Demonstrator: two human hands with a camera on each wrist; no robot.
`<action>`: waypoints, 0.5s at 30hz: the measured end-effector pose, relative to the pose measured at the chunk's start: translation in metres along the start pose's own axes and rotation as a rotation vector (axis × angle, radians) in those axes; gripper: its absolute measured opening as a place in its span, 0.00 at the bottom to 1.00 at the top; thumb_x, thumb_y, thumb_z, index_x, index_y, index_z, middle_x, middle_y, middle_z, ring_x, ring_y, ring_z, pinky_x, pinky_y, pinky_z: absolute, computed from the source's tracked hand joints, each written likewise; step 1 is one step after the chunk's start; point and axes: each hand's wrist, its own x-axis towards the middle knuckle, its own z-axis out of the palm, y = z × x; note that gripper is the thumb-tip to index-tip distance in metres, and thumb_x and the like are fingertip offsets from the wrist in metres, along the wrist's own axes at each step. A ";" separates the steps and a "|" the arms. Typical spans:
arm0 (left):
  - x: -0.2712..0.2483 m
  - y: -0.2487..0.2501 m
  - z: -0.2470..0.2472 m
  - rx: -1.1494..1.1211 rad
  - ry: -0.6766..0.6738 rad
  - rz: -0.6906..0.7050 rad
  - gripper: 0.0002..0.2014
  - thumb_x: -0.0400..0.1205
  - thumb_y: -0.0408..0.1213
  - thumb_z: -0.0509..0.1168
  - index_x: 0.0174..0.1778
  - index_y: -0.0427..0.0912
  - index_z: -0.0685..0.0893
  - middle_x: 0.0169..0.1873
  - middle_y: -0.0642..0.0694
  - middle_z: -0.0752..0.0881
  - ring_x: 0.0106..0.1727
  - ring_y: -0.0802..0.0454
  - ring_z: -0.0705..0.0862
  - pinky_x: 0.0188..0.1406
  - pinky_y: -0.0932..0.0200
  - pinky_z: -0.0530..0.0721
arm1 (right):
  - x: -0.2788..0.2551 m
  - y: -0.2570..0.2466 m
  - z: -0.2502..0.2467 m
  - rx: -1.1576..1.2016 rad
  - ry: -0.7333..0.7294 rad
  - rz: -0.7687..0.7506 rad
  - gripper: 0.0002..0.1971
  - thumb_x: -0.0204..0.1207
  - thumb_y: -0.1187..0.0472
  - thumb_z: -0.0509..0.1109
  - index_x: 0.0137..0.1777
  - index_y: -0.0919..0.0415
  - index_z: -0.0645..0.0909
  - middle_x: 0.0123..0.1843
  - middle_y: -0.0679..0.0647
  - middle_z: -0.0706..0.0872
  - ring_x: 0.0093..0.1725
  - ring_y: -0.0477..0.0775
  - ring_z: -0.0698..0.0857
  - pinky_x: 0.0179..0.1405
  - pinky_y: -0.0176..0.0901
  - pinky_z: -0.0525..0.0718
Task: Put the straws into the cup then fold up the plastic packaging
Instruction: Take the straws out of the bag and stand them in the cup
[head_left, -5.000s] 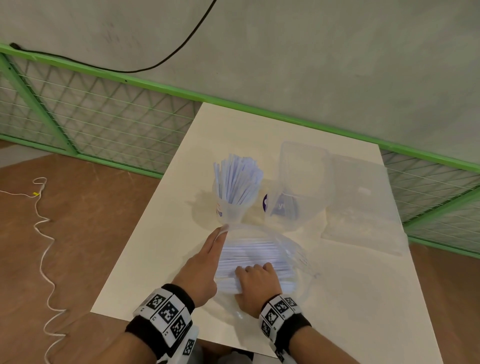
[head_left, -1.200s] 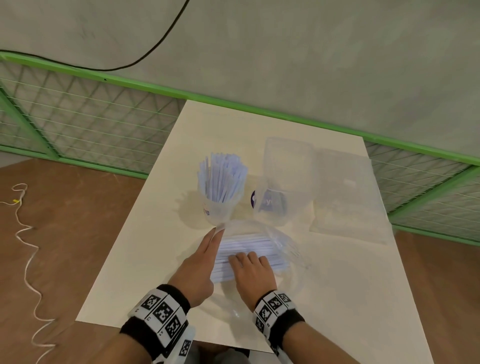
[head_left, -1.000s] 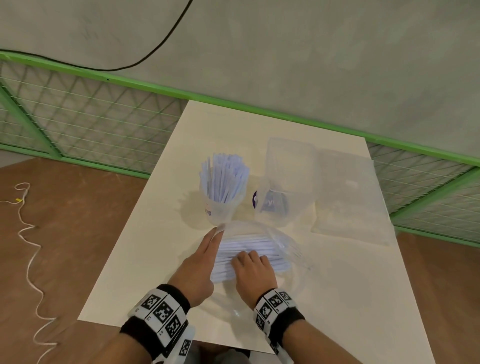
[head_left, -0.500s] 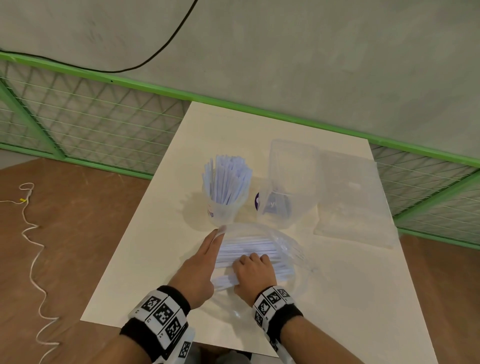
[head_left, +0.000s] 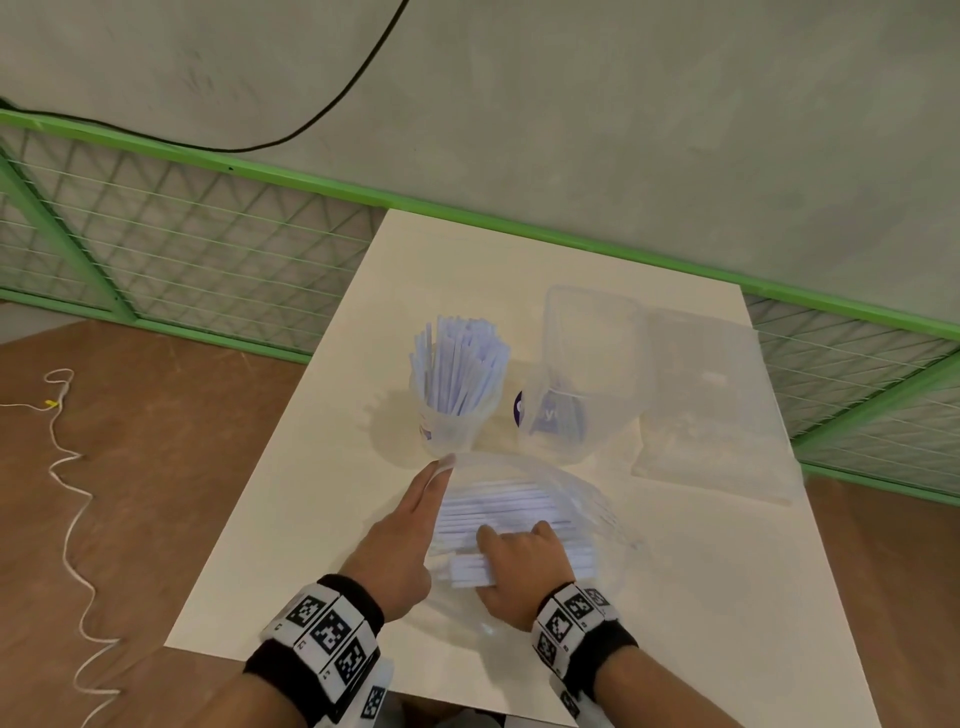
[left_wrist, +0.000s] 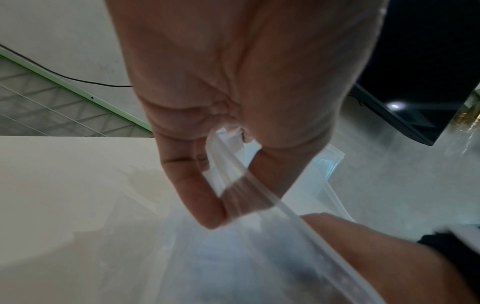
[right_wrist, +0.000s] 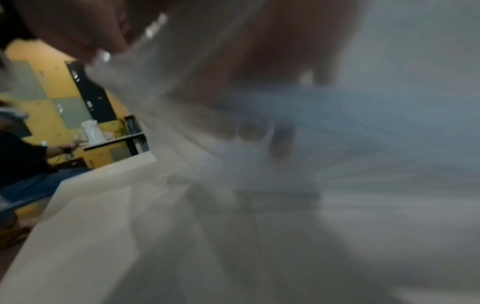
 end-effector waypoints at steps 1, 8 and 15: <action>0.000 0.000 0.000 -0.002 0.002 0.002 0.55 0.68 0.18 0.60 0.84 0.60 0.41 0.76 0.80 0.34 0.51 0.49 0.84 0.47 0.53 0.87 | -0.003 0.003 -0.003 0.045 0.040 0.003 0.20 0.73 0.44 0.53 0.59 0.54 0.71 0.46 0.51 0.89 0.44 0.61 0.85 0.58 0.53 0.72; 0.003 -0.001 -0.002 -0.008 -0.002 -0.023 0.55 0.70 0.16 0.59 0.83 0.61 0.39 0.78 0.78 0.36 0.47 0.46 0.86 0.46 0.52 0.87 | -0.023 0.008 -0.043 0.868 0.444 0.256 0.21 0.74 0.42 0.67 0.34 0.61 0.78 0.31 0.55 0.84 0.34 0.52 0.84 0.37 0.43 0.78; 0.004 0.003 -0.003 0.005 0.002 -0.027 0.54 0.71 0.17 0.60 0.83 0.61 0.40 0.80 0.74 0.36 0.47 0.49 0.85 0.43 0.59 0.85 | -0.031 0.004 -0.046 1.157 0.383 0.337 0.06 0.70 0.62 0.79 0.39 0.63 0.86 0.39 0.54 0.89 0.40 0.47 0.87 0.44 0.34 0.82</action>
